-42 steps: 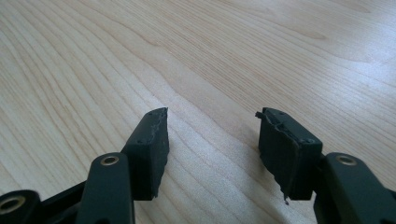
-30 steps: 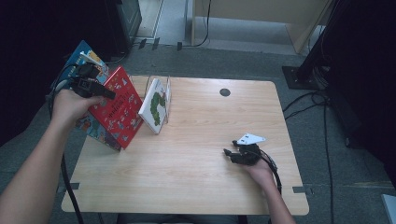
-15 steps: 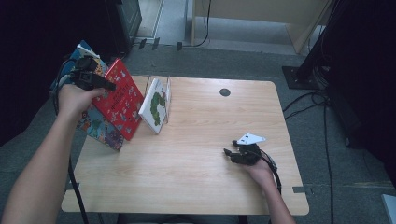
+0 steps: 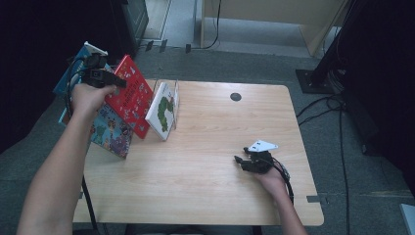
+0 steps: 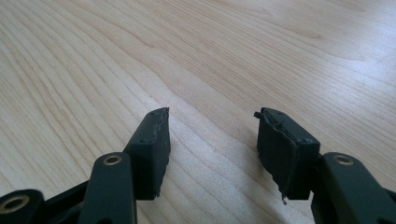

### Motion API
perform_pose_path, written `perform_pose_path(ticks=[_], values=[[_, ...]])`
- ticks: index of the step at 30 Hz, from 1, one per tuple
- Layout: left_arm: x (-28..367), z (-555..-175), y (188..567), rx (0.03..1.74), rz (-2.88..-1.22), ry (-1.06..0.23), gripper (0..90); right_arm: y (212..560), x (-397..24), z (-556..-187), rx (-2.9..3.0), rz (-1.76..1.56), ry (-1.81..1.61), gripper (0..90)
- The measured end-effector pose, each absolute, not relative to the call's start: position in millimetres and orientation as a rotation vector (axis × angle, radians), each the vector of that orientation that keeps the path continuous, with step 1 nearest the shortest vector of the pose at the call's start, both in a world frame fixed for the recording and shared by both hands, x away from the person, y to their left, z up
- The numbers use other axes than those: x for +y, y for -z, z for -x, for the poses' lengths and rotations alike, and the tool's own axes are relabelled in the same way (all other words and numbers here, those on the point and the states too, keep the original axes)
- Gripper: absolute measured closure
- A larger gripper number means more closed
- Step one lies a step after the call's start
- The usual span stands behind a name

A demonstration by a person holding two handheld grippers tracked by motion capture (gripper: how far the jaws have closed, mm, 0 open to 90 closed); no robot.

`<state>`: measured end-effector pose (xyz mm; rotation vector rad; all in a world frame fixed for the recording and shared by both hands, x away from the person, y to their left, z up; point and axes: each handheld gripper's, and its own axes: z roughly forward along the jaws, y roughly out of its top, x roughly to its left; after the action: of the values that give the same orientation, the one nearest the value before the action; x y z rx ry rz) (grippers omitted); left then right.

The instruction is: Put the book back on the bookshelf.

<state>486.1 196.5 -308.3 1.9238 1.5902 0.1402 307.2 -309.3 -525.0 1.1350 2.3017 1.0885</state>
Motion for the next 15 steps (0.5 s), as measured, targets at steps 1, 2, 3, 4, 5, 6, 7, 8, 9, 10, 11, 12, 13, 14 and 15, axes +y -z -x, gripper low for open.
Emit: perform_pose_path(ticks=[1,2,3,4,5,6,7,8,9,10,11,12,13,14,15], values=[[197.0,-488.8,309.6,1.599,-1.902,-0.145,79.7,524.9,-309.2,-307.0,2.301,-1.138,-1.088,44.1],[198.0,-490.0,310.2,1.601,-1.891,-0.141,79.7,525.0,-309.1,-306.8,2.299,-1.140,-1.088,44.1],[198.9,-491.0,311.0,1.605,-1.875,-0.144,79.7,524.9,-309.1,-306.8,2.298,-1.141,-1.087,44.1],[199.8,-492.0,311.9,1.601,-1.875,-0.144,79.6,524.9,-309.0,-306.7,2.297,-1.141,-1.087,44.1],[200.1,-492.6,312.9,1.599,-1.871,-0.149,79.7,524.9,-309.0,-306.6,2.297,-1.142,-1.086,44.1],[200.7,-493.3,313.6,1.599,-1.863,-0.145,79.7,524.9,-308.9,-306.6,2.296,-1.143,-1.086,44.2],[201.0,-493.8,314.0,1.600,-1.860,-0.147,79.6,524.9,-309.0,-306.6,2.297,-1.143,-1.086,44.1],[201.3,-494.2,314.4,1.598,-1.857,-0.146,79.6,524.9,-308.9,-306.6,2.296,-1.142,-1.086,44.1],[201.5,-494.4,314.5,1.598,-1.858,-0.144,79.5,525.0,-309.0,-306.6,2.297,-1.142,-1.087,44.1],[201.9,-494.4,314.5,1.594,-1.863,-0.140,79.2,525.0,-309.0,-306.6,2.297,-1.142,-1.086,44.1],[202.3,-494.2,314.2,1.591,-1.867,-0.132,78.7,525.0,-309.0,-306.6,2.297,-1.142,-1.086,44.1],[202.5,-493.7,313.7,1.593,-1.872,-0.129,78.0,524.9,-309.0,-306.6,2.297,-1.143,-1.086,44.1],[203.0,-493.2,313.1,1.592,-1.874,-0.130,76.5,524.9,-309.0,-306.6,2.297,-1.143,-1.087,44.1],[203.7,-492.9,312.5,1.594,-1.873,-0.138,74.0,525.0,-309.0,-306.6,2.297,-1.143,-1.087,44.1],[204.4,-492.7,312.0,1.607,-1.874,-0.147,71.6,524.9,-309.0,-306.6,2.298,-1.145,-1.087,44.0]])
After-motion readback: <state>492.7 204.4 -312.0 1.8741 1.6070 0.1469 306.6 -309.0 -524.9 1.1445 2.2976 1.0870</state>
